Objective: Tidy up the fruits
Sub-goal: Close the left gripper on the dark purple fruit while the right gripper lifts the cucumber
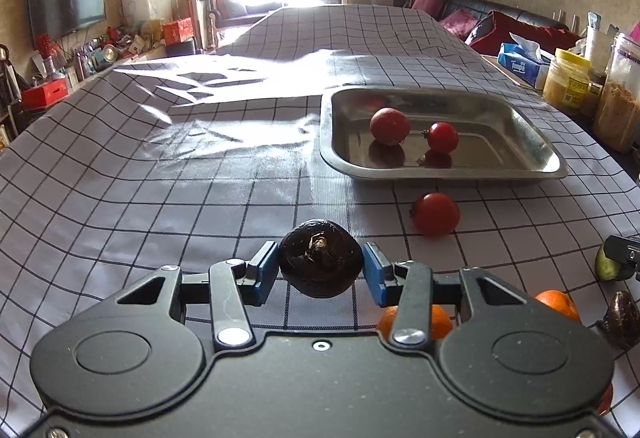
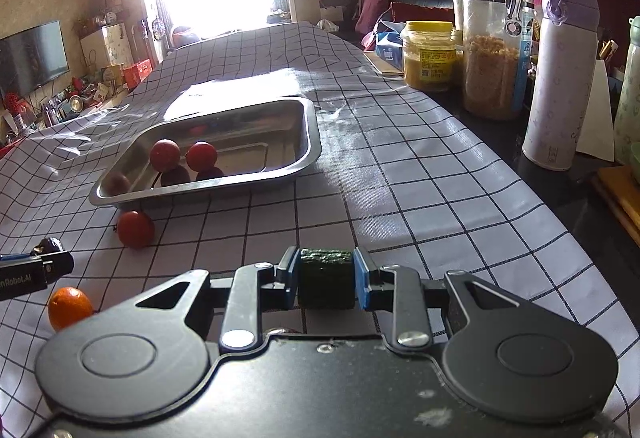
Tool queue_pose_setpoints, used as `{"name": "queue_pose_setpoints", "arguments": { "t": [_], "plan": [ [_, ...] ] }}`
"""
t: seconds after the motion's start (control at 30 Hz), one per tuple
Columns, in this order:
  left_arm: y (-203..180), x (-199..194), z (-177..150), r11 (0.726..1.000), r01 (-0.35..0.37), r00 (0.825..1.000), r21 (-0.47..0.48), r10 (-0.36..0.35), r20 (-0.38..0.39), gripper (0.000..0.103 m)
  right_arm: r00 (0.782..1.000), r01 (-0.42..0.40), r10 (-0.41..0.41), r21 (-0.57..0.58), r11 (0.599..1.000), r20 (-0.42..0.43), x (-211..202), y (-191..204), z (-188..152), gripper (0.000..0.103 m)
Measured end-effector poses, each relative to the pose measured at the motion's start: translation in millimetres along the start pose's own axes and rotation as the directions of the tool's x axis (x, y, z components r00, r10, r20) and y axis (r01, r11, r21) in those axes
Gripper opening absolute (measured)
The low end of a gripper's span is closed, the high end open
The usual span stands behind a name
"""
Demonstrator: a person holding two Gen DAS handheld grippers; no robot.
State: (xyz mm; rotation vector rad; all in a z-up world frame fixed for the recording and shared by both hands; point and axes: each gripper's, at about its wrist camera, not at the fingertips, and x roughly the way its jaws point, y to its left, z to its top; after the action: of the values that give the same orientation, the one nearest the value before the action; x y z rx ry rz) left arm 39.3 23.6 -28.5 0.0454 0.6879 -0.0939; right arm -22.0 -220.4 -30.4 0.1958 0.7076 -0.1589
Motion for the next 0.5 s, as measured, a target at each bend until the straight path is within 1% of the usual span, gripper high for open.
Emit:
{"name": "queue_pose_setpoints", "arguments": {
  "t": [0.1,0.17,0.23,0.3,0.37,0.43,0.5],
  "plan": [
    [-1,1,1,1.0,-0.028,1.0,0.008,0.028,-0.009,0.053,1.0,0.01,-0.01,-0.026,1.0,0.007,-2,4,0,0.03],
    [-1,4,3,0.999,-0.045,0.999,0.006,0.045,-0.029,0.053,1.0,0.018,-0.018,-0.05,0.999,0.001,-2,8,1,0.03],
    [1,7,8,0.999,-0.042,0.997,-0.003,0.042,-0.068,0.053,1.0,0.023,-0.024,-0.068,0.997,-0.016,-1,10,3,0.03],
    [1,7,14,1.0,-0.028,0.994,0.002,0.028,-0.108,0.053,0.998,0.008,-0.012,-0.067,0.998,-0.055,2,10,9,0.03],
    [1,3,23,1.0,-0.011,0.992,0.013,0.013,-0.128,0.053,0.994,-0.015,0.01,-0.041,0.999,-0.111,5,7,19,0.03],
    [-1,-4,35,1.0,0.009,0.991,0.011,-0.008,-0.131,0.053,0.986,-0.037,0.035,-0.011,0.999,-0.162,10,6,30,0.03],
    [-3,-9,50,0.999,0.033,0.992,0.002,-0.033,-0.121,0.053,0.98,-0.054,0.055,0.015,0.998,-0.191,14,7,42,0.03]
  ]
}}
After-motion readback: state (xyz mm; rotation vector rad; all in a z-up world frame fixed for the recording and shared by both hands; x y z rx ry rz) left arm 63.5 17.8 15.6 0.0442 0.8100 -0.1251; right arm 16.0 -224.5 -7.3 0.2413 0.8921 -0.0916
